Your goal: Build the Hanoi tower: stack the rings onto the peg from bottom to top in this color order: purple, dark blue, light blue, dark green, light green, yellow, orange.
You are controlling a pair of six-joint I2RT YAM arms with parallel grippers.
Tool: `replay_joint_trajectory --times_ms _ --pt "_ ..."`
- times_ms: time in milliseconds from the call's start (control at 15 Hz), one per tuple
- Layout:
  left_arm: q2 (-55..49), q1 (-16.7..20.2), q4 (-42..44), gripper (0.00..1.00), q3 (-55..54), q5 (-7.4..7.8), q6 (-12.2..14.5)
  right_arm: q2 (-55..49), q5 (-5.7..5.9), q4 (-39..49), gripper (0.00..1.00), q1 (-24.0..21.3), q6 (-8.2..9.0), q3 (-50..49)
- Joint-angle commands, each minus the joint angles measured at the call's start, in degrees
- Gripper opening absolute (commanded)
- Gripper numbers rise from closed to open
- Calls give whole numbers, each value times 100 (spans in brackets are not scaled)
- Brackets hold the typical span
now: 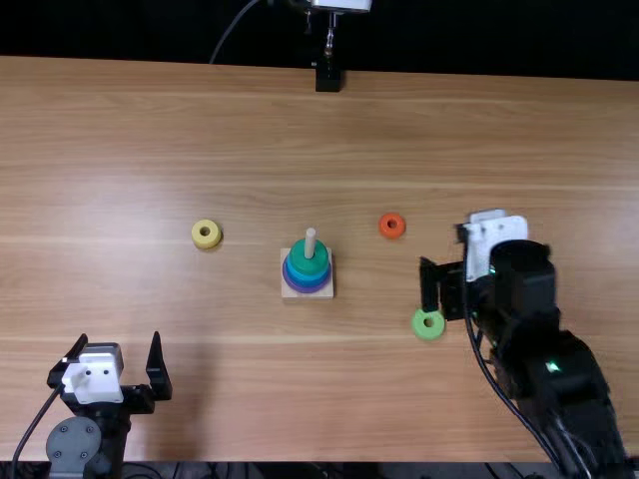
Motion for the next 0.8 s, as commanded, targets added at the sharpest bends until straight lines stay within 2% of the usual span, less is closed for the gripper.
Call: replay_joint_trajectory --times_ms 0,67,133,200,267,333,533,600,733 --pt "-69 -59 -450 100 -596 -64 -18 311 19 -133 100 103 121 -35" --pt "-69 -50 -450 100 -596 -64 -18 522 8 -302 100 103 617 -70" --pt "-69 -59 -450 100 -596 -64 -18 697 -76 -365 100 85 1313 -79" --pt "-69 -50 -450 100 -596 -64 -18 882 -255 -365 100 76 1777 -79" --pt "-69 -50 -450 100 -596 -64 -18 1040 -582 -365 100 59 1914 -88" --pt "-69 -50 -450 100 -596 -64 -18 1137 -667 -407 100 59 1903 -158" --pt "-69 -50 -450 100 -596 -64 -18 1453 -645 -428 100 76 1872 -413" --pt "-69 -50 -450 100 -596 -64 -18 1611 -635 -439 100 68 1787 -527" --pt "-69 -50 -450 100 -596 -64 -18 1708 -624 -428 100 59 1302 -774"
